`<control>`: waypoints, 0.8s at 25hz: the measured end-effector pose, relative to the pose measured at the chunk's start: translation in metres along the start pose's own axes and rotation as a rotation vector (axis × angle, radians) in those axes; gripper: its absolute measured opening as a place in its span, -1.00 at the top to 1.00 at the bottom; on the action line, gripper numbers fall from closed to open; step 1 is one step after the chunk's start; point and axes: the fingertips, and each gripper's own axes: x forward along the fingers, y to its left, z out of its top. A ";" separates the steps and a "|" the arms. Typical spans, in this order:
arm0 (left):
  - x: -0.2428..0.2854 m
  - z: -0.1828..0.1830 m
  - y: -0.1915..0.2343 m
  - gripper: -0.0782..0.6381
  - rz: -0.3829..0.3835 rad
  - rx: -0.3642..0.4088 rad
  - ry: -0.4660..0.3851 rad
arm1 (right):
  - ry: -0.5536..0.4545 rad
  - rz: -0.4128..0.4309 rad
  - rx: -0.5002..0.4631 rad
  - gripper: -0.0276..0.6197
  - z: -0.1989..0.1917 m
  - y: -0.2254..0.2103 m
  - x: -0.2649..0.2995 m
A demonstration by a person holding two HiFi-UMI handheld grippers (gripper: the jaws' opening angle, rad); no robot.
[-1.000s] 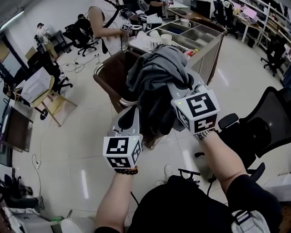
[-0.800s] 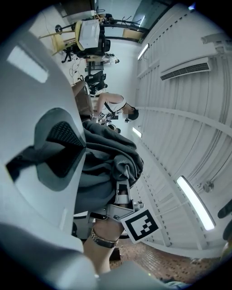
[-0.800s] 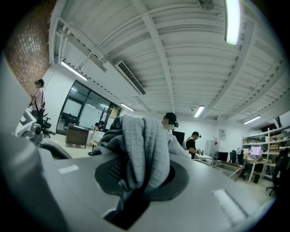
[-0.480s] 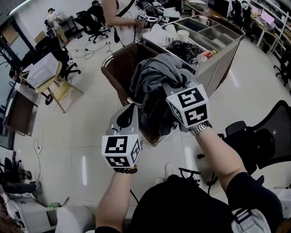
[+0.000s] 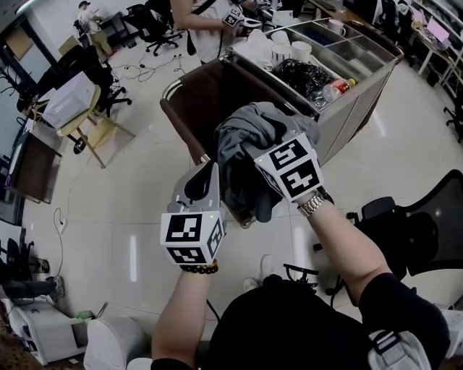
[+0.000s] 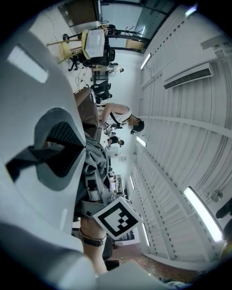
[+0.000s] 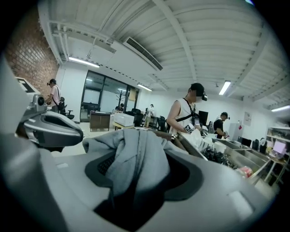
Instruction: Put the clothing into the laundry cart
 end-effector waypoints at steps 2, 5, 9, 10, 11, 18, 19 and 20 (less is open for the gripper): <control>0.006 -0.004 0.002 0.77 0.008 -0.004 0.001 | 0.008 0.020 -0.017 0.05 -0.007 0.001 0.004; 0.012 -0.006 0.003 0.77 0.014 -0.004 -0.002 | 0.008 0.046 -0.035 0.00 -0.007 0.004 0.003; 0.016 -0.003 0.006 0.77 0.019 -0.002 -0.007 | -0.003 0.078 -0.054 -0.07 0.000 0.007 -0.001; 0.018 -0.002 0.006 0.77 0.020 -0.003 -0.009 | -0.004 0.088 -0.055 -0.09 0.002 0.008 -0.002; 0.019 0.000 0.006 0.77 0.019 -0.003 -0.011 | -0.003 0.096 -0.058 -0.11 0.004 0.007 -0.003; 0.008 0.011 -0.004 0.77 -0.033 0.005 -0.028 | 0.004 0.067 -0.084 -0.17 0.011 0.021 -0.028; 0.000 0.015 -0.006 0.77 -0.044 0.007 -0.031 | 0.007 0.056 -0.085 -0.17 0.014 0.027 -0.035; -0.007 0.020 -0.008 0.77 -0.056 0.008 -0.033 | 0.009 0.043 -0.085 -0.17 0.017 0.032 -0.042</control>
